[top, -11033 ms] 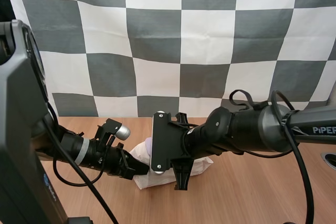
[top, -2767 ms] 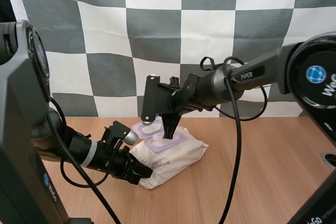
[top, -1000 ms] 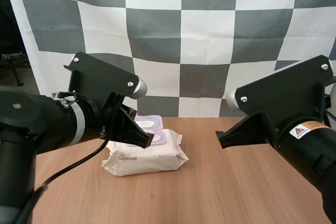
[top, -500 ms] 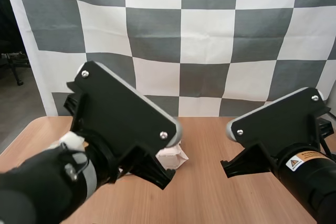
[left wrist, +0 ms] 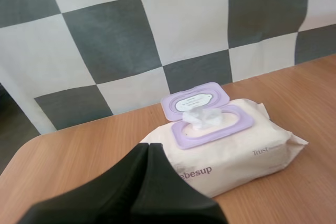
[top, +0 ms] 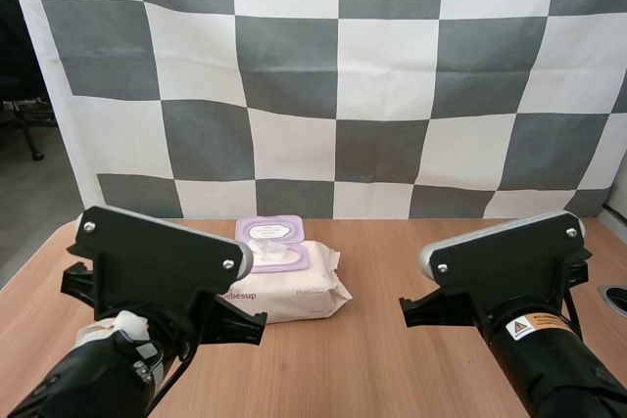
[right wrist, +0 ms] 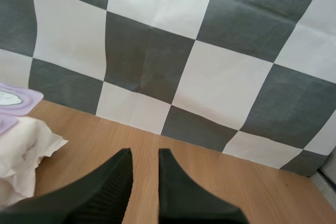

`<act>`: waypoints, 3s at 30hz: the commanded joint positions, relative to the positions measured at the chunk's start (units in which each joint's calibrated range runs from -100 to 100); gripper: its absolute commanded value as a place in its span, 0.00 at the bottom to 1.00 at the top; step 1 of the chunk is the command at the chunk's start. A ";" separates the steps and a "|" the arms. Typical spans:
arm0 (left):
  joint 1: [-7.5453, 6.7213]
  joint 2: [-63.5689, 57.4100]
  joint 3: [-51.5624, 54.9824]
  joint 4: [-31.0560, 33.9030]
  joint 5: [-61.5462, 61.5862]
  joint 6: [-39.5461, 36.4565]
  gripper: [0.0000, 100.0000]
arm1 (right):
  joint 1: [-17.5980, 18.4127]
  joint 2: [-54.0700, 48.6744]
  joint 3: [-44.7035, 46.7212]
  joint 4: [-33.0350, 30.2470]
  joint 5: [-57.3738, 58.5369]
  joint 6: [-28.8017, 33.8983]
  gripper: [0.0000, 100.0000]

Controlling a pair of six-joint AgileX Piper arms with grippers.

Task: Open the wet wipes lid

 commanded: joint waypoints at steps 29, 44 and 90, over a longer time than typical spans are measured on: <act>-5.28 0.00 23.90 12.27 -50.96 -28.03 0.00 | 0.73 0.08 10.04 18.31 -32.00 -0.23 0.00; -8.90 0.00 23.90 39.66 -48.01 -44.81 0.00 | -0.16 0.08 10.04 7.26 -7.15 -0.24 0.00; -13.39 0.00 23.90 31.19 -47.60 -38.91 0.00 | -0.16 0.08 10.04 6.52 -7.52 0.09 0.00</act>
